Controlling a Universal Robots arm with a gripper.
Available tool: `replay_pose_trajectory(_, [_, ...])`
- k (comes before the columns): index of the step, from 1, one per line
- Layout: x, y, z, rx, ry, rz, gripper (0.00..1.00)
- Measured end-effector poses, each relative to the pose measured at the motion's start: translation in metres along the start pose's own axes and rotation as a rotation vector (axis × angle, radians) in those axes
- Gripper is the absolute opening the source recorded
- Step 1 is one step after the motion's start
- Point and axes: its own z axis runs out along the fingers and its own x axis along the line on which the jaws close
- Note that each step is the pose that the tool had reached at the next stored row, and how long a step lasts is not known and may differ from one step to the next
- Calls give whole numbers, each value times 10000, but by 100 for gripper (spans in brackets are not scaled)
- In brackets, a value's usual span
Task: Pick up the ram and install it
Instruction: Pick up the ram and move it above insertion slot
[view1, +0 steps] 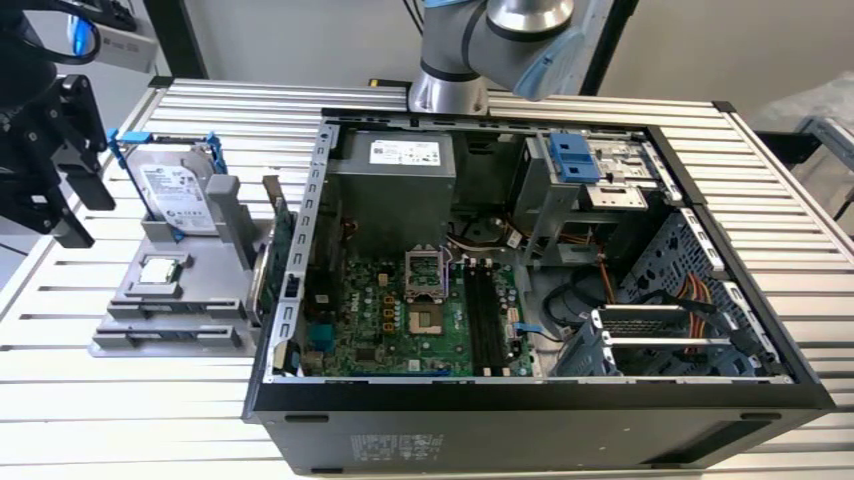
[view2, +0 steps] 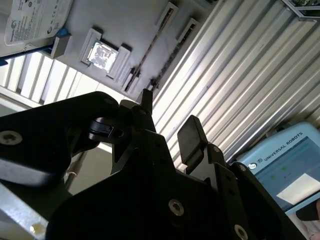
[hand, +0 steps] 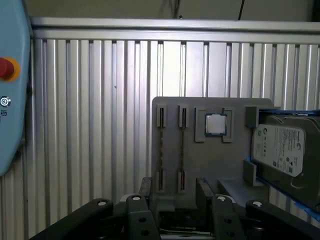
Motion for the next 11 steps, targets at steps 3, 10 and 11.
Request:
replay_pose_trajectory(3, [0,0,11,1,18,0,100])
replay_pose_trajectory(10, [0,0,29,0,48,0,100])
replay_pose_trajectory(11, [0,0,29,0,48,0,100])
